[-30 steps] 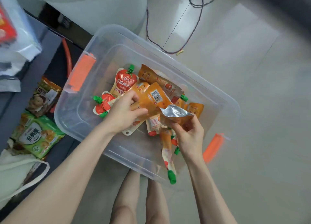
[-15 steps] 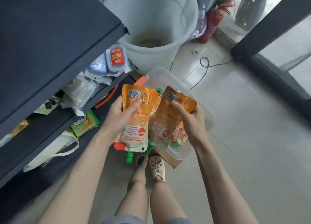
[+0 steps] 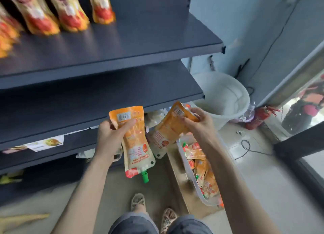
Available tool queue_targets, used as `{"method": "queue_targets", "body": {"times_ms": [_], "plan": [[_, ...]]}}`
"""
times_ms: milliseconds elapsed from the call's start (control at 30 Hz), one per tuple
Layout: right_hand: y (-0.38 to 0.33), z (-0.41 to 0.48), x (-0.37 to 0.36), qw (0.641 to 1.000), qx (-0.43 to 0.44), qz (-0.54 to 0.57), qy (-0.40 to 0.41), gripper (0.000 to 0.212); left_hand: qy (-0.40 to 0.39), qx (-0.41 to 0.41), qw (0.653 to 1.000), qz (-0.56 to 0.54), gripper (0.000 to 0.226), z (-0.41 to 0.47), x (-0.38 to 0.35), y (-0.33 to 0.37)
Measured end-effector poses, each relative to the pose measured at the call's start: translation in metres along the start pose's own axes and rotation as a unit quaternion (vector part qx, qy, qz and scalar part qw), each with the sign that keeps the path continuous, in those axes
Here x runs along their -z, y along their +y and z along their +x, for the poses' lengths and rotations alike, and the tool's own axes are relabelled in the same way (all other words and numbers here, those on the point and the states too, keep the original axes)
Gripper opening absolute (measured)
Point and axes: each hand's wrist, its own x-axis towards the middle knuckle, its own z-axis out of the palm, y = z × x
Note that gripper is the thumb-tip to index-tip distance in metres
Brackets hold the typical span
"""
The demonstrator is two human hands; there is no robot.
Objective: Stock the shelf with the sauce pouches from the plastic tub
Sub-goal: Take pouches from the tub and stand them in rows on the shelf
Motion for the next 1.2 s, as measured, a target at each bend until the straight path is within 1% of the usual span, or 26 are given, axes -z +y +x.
{"method": "queue_targets", "body": {"times_ms": [67,100,167,233,300,400,500,567,667,800,867,933,967,1033,1067,1133,1200], "plan": [[-0.02,0.001,-0.025,0.999,0.03,0.001,-0.013,0.026,0.046,-0.016,0.998,-0.031,0.011,-0.005,0.026,0.014],[-0.03,0.002,-0.037,0.999,0.044,0.004,-0.024,0.025,0.066,-0.024,0.996,-0.05,0.014,-0.006,0.039,0.02],[-0.048,0.004,-0.063,0.997,0.063,0.023,-0.032,0.016,0.095,-0.037,0.991,-0.082,0.017,-0.004,0.066,0.034],[-0.065,0.006,-0.092,0.995,0.07,0.072,-0.02,0.009,0.111,-0.044,0.987,-0.107,0.022,0.001,0.094,0.048],[-0.081,0.008,-0.123,0.988,0.072,0.138,-0.01,0.007,0.117,-0.047,0.982,-0.139,0.019,0.009,0.122,0.062],[-0.099,0.007,-0.168,0.976,0.059,0.211,-0.02,0.009,0.101,-0.053,0.975,-0.192,0.017,0.025,0.153,0.083],[-0.109,0.006,-0.207,0.957,0.028,0.277,-0.086,0.021,0.05,-0.061,0.971,-0.228,0.02,0.043,0.17,0.103],[-0.112,0.008,-0.226,0.947,0.03,0.289,-0.134,0.028,0.012,-0.057,0.968,-0.246,0.028,0.054,0.177,0.114],[-0.117,0.013,-0.244,0.951,0.036,0.248,-0.179,0.032,-0.021,-0.049,0.966,-0.252,0.031,0.07,0.187,0.123],[-0.125,0.032,-0.25,0.962,0.029,0.178,-0.207,0.041,-0.039,-0.068,0.969,-0.235,0.032,0.096,0.202,0.13],[-0.131,0.045,-0.252,0.971,0.034,0.093,-0.217,0.037,-0.043,-0.076,0.975,-0.206,0.022,0.11,0.207,0.133],[-0.139,0.061,-0.257,0.972,0.036,0.003,-0.233,0.03,-0.058,-0.083,0.978,-0.185,0.011,0.125,0.208,0.139],[-0.144,0.07,-0.26,0.968,0.033,-0.028,-0.246,0.029,-0.072,-0.089,0.977,-0.181,0.008,0.132,0.207,0.142],[-0.152,0.088,-0.267,0.962,0.026,-0.047,-0.267,0.028,-0.086,-0.102,0.975,-0.177,0.005,0.147,0.204,0.147],[-0.156,0.098,-0.27,0.961,0.024,-0.042,-0.272,0.028,-0.068,-0.099,0.976,-0.182,0.008,0.154,0.203,0.15],[-0.163,0.116,-0.273,0.963,0.025,-0.031,-0.265,0.03,0.008,-0.086,0.976,-0.202,0.026,0.171,0.203,0.156],[-0.168,0.133,-0.274,0.969,0.038,-0.026,-0.244,0.031,0.068,-0.095,0.968,-0.222,0.034,0.188,0.205,0.162]]}}
